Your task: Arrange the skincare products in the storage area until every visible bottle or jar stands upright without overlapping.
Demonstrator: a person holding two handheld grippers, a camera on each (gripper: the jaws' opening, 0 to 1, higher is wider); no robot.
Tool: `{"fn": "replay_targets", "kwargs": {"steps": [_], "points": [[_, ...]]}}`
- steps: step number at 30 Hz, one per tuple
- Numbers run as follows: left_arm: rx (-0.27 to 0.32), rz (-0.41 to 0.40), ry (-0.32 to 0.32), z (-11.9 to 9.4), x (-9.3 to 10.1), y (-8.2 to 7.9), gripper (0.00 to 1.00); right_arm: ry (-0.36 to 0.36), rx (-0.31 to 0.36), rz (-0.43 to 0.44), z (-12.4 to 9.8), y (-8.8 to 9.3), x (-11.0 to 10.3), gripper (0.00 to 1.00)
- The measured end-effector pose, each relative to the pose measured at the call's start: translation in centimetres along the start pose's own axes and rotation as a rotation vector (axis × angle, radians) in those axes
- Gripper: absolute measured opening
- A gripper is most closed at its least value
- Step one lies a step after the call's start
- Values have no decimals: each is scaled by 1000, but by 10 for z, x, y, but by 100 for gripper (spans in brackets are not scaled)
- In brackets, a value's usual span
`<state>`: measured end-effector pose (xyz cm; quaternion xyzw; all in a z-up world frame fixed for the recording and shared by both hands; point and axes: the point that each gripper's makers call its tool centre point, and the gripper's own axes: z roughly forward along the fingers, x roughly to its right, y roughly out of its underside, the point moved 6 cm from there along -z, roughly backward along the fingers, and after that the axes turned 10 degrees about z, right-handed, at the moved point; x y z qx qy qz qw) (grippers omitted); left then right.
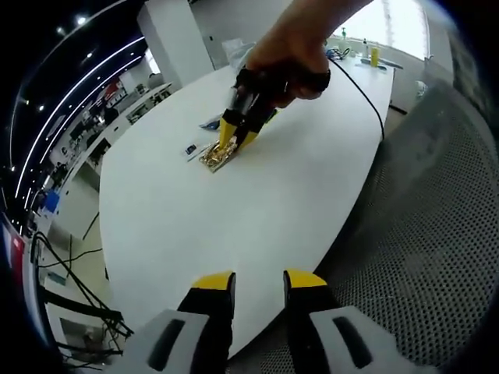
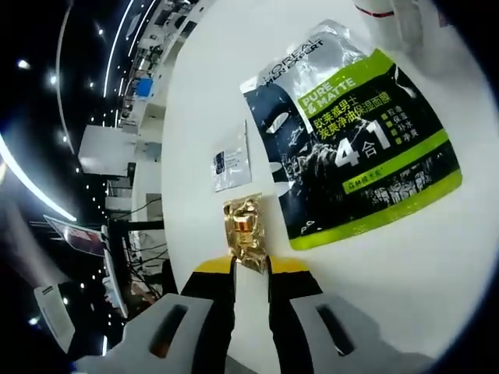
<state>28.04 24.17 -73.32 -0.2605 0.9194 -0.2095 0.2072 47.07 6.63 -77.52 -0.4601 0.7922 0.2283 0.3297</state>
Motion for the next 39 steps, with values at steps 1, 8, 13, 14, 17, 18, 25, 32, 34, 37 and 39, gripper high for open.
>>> {"fn": "replay_targets", "kwargs": {"steps": [1, 8, 13, 14, 17, 18, 25, 32, 34, 37, 39], "points": [[0, 0, 0, 0, 0, 0, 25, -1, 4, 4, -1, 2, 1, 13], [-2, 6, 1, 0, 0, 0, 25, 5, 69, -87, -9, -3, 0, 12], [-1, 6, -1, 0, 0, 0, 25, 57, 134, -399, -13, 0, -22, 11], [-1, 7, -2, -1, 0, 0, 25, 92, 142, -489, -12, 1, -26, 13], [0, 7, -1, -1, 0, 0, 25, 123, 100, -680, 1, 3, -39, 22], [-2, 7, 0, 0, 0, 0, 25, 157, 73, -780, 7, 3, -43, 23], [-3, 5, -3, 0, 0, 1, 25, 298, -57, -1100, 29, -1, -55, 22], [-9, 2, -4, 0, -1, 2, 25, 372, -120, -1106, 38, -11, -49, 23], [-10, 1, -4, 0, -1, 2, 25, 380, -137, -1149, 38, -11, -44, 22], [-12, 1, -3, 0, 0, 2, 25, 373, -151, -1178, 37, -12, -45, 21], [-13, 3, -3, 0, 0, 2, 24, 373, -181, -1206, 36, -11, -45, 22]]}}
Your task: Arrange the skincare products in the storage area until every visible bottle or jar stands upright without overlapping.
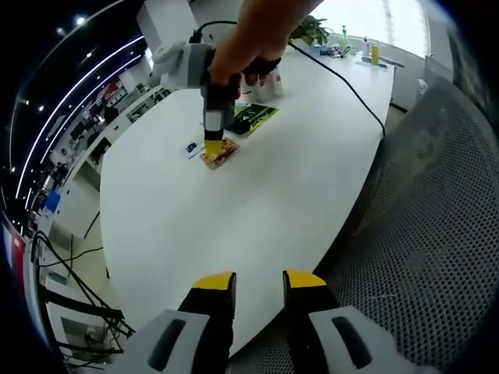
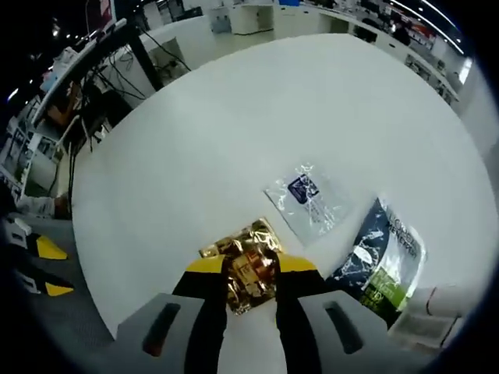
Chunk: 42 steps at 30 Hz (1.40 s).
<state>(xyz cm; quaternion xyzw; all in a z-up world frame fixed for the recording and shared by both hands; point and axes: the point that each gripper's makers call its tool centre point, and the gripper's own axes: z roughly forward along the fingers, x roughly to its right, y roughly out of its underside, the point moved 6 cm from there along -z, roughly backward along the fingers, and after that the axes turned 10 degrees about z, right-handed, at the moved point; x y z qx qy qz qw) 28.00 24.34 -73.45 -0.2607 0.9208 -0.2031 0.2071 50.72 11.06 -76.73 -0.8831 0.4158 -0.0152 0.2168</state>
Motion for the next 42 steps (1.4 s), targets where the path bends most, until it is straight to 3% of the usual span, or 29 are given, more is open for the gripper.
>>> {"fn": "replay_targets", "kwargs": {"steps": [4, 7, 13, 17, 20, 23, 27, 32, 36, 42], "points": [[-2, 2, 2, 0, 0, 0, 24, 7, -39, -135, -1, 1, 1, 21], [-4, 3, 2, 0, 0, 0, 24, 6, -56, -179, -1, -1, 0, 21], [-7, 3, 0, 0, 0, 1, 24, 6, -69, -142, -2, -4, 1, 23], [-10, 2, -2, 0, 0, 1, 24, -30, 57, -37, -11, -25, -5, 26], [-9, 4, -1, 0, 0, 1, 24, -1, 67, -65, -13, -37, 4, 28], [-11, 3, 0, 0, 0, 1, 24, 20, 72, -67, -10, -46, 13, 35], [-12, 2, -1, 0, 0, 2, 24, 50, 36, -97, -2, -50, 28, 35], [-14, 2, -2, 0, 0, 2, 23, 52, 17, -61, 5, -62, 44, 35], [-17, 5, 0, 1, 0, 3, 23, 22, -51, -59, 11, -64, 45, 36], [-22, 10, 5, 1, 1, 4, 22, 25, -89, -133, 20, -63, 47, 33]]}}
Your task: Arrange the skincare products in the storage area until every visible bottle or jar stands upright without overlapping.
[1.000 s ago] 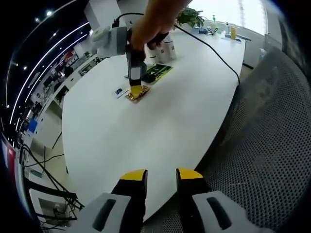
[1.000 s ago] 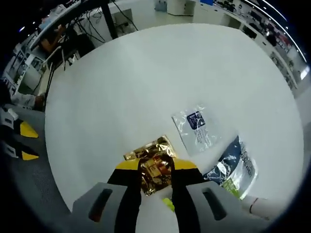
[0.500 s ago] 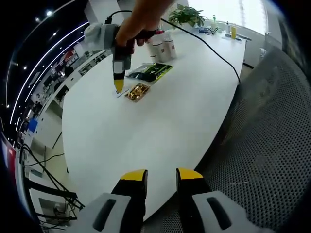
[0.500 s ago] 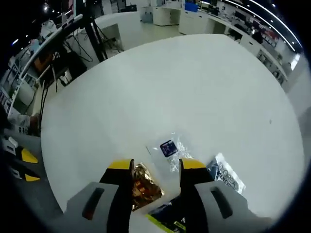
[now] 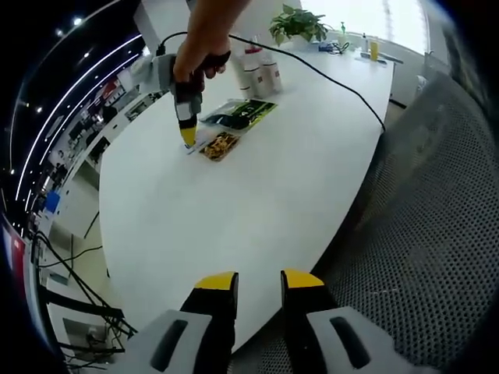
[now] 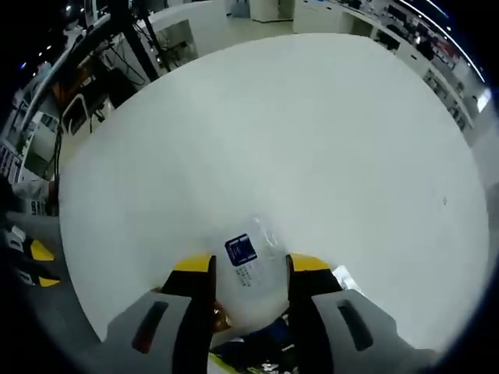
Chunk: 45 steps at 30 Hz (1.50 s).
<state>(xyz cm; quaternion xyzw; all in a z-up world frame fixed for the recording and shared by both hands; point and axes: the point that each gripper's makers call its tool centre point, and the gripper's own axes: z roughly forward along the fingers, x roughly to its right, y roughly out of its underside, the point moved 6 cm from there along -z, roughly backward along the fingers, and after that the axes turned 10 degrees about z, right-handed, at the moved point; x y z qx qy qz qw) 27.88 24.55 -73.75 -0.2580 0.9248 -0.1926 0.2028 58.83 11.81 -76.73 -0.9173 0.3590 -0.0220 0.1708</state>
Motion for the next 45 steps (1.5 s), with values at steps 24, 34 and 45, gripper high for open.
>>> {"fn": "replay_targets", "kwargs": {"steps": [24, 34, 45], "points": [[7, -3, -1, 0, 0, -1, 22, 5, 178, -14, -43, -9, -9, 36], [59, 2, -27, -3, -2, -8, 22, -93, 568, 19, -132, 29, -66, 39], [230, -8, -104, -18, -7, -28, 22, -240, 891, 266, -210, 108, -103, 55]]}}
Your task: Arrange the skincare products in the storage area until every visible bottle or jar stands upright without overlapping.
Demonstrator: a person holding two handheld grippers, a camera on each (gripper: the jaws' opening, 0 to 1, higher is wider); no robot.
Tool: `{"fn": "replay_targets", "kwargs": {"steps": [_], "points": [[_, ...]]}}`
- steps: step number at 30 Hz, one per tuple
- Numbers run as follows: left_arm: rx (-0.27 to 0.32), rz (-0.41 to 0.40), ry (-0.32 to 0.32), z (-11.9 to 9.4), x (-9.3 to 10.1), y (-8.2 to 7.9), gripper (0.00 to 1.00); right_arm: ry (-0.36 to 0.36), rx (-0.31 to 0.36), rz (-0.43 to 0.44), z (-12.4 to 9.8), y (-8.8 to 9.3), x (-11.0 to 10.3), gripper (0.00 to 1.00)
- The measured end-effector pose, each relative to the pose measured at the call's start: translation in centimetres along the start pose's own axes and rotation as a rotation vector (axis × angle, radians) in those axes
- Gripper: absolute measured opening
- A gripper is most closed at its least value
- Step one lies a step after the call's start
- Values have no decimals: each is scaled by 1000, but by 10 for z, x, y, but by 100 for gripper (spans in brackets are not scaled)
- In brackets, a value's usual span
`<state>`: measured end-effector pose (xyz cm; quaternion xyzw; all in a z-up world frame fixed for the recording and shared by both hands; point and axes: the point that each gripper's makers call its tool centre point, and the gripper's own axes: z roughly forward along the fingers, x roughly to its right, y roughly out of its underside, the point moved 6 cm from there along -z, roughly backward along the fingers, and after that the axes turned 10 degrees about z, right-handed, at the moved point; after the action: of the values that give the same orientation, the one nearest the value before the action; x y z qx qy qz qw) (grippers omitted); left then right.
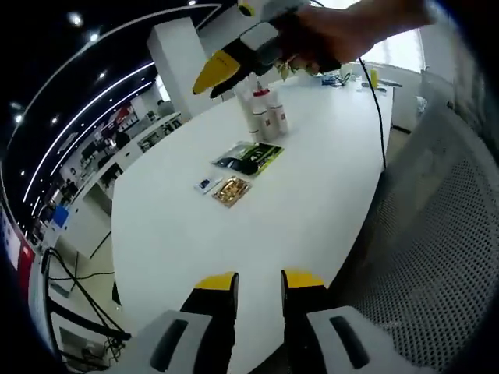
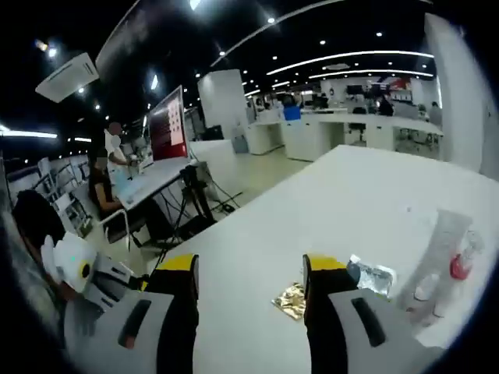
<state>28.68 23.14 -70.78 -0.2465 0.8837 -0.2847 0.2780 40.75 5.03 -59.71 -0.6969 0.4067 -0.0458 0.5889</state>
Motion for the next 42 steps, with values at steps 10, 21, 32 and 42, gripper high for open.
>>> {"fn": "replay_targets", "kwargs": {"steps": [10, 21, 32, 42], "points": [[192, -72, 32, -12, -1, -27, 16, 30, 102, 137, -71, 35, -26, 54], [299, -285, 75, -34, -15, -45, 35, 81, 166, 52, -88, 67, -49, 69], [443, -506, 63, -48, -24, -55, 62, 103, 311, -38, -78, 42, -50, 81], [627, -449, -132, -68, -50, -58, 98, 145, 283, -101, -62, 53, -41, 92]]}}
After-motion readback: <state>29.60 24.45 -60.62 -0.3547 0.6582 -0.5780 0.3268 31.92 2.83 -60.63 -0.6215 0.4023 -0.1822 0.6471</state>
